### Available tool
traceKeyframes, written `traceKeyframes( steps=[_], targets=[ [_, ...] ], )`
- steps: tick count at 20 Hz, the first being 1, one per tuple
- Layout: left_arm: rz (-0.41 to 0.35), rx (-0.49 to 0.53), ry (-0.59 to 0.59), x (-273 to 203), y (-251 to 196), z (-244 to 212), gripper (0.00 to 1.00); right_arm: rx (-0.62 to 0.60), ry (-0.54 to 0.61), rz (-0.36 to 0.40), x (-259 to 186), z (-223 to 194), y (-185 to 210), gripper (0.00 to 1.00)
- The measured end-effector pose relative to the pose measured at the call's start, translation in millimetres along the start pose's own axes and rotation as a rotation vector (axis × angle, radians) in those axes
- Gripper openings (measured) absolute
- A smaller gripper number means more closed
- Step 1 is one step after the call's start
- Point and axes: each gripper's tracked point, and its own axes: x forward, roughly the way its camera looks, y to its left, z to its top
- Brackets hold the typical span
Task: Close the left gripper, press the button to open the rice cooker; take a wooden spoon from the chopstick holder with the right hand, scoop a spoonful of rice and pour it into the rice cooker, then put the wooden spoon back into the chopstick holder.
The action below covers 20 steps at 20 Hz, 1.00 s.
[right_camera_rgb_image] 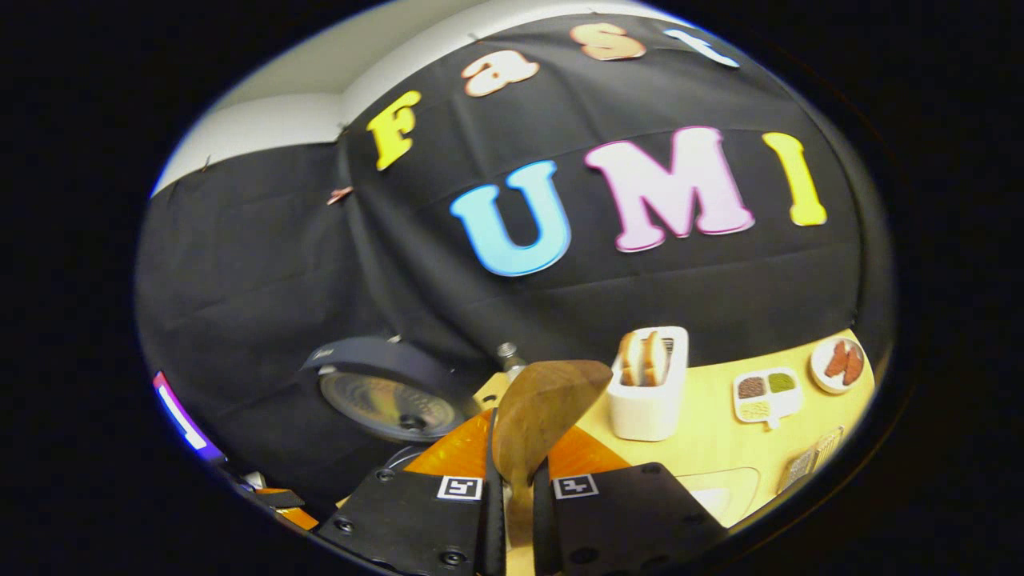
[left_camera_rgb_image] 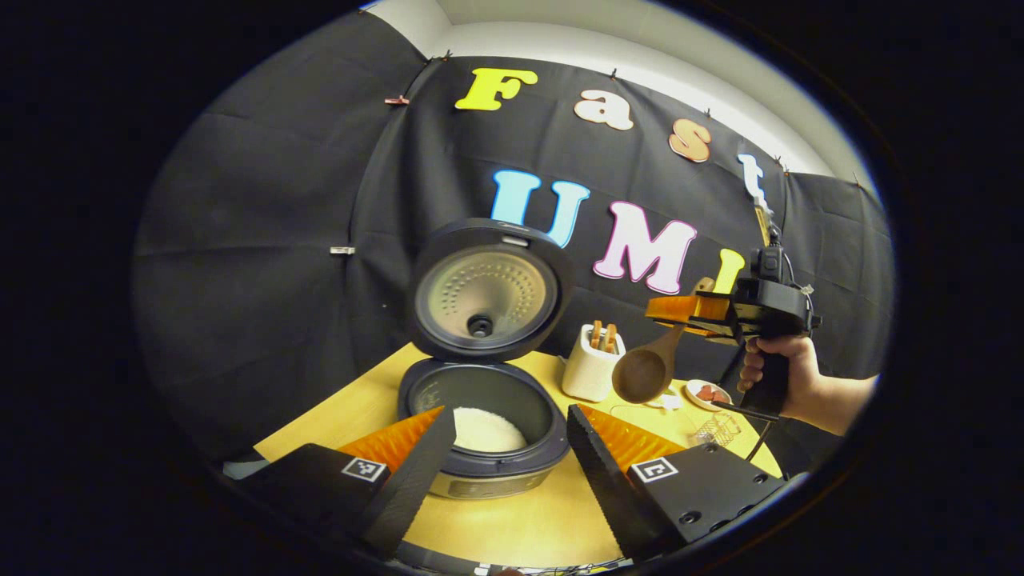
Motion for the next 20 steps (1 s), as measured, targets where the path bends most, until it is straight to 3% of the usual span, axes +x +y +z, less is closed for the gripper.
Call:
traceKeyframes(
  steps=[8, 12, 16, 20],
  targets=[
    [-0.011, 0.027, -0.021, 24, -33, 16, 0.95, 0.215, -0.14, -0.352, -73, 52, -184, 0.18],
    [-0.001, 0.009, 0.003, 34, -51, 14, 0.95, 0.334, -0.196, -0.5, -98, 52, -274, 0.18],
    [0.05, -0.038, 0.021, 39, -70, 10, 0.95, 0.423, -0.202, -0.584, -114, 41, -341, 0.17],
    [0.123, -0.062, 0.041, 38, -91, 2, 0.95, 0.426, -0.128, -0.601, -109, 8, -378, 0.18]
  ],
)
